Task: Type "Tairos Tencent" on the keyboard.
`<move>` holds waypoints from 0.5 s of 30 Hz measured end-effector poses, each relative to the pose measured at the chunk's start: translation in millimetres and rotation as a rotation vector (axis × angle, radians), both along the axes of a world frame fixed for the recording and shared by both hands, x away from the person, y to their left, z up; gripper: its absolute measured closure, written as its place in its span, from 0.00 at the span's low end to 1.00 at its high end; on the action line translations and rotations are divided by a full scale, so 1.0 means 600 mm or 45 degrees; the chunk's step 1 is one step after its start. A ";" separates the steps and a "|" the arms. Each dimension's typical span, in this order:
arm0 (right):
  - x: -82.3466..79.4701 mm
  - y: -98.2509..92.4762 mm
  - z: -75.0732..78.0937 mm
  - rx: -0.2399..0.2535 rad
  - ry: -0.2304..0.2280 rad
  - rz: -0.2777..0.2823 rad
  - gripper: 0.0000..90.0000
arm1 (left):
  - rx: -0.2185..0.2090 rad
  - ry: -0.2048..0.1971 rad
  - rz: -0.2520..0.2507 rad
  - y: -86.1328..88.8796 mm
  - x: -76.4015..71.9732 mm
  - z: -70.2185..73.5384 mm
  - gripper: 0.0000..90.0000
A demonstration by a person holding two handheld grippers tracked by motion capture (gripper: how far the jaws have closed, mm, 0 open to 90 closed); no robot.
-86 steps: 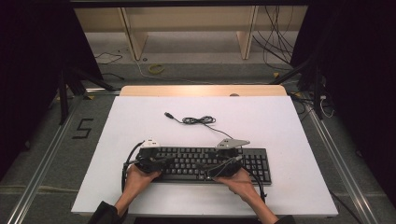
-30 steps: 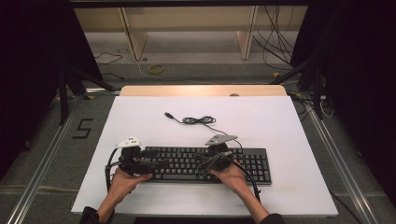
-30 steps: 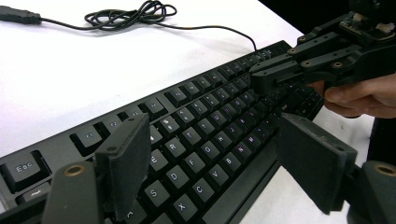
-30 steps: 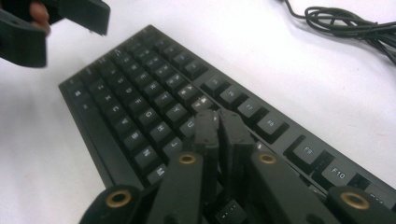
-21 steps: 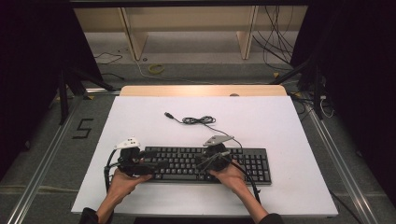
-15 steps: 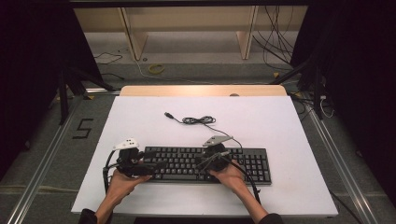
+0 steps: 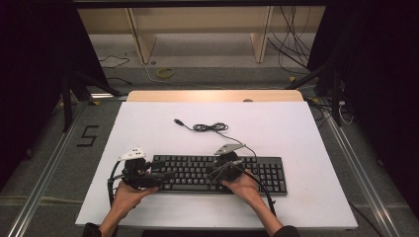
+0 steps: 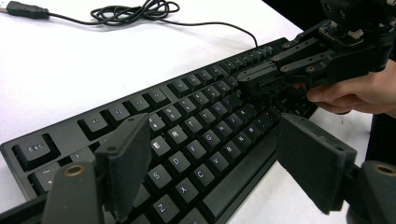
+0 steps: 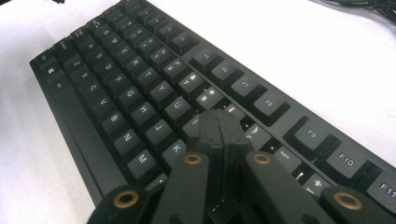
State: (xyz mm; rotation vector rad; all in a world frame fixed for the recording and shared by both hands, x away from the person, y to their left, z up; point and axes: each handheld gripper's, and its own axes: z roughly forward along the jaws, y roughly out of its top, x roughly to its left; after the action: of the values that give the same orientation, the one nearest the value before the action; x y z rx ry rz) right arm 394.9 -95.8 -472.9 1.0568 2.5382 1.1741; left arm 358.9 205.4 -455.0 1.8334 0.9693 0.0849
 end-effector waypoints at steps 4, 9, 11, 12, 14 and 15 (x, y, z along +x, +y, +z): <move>0.000 0.002 -0.004 -0.017 0.008 0.004 1.00 | 0.006 0.004 -0.001 0.000 0.000 -0.001 0.29; 0.000 0.002 -0.009 -0.027 0.007 0.012 1.00 | 0.001 0.005 0.007 0.001 -0.001 -0.001 0.29; 0.001 0.001 -0.009 -0.031 0.004 0.015 1.00 | 0.003 0.005 0.007 0.002 -0.001 -0.001 0.29; 0.002 0.001 -0.008 -0.030 0.008 0.010 1.00 | 0.004 0.006 0.008 0.002 -0.001 -0.001 0.29; 0.002 0.000 -0.008 -0.024 0.014 0.004 1.00 | 0.006 0.005 0.007 0.002 0.000 -0.002 0.29; 0.002 0.000 -0.008 -0.020 0.014 0.001 1.00 | 0.007 0.004 0.007 0.002 0.000 -0.002 0.29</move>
State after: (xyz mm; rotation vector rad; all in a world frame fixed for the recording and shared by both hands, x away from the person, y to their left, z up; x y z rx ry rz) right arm 396.0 -95.9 -477.6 1.0617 2.5525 1.1496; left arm 358.8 206.3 -456.2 1.8363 0.9769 0.0881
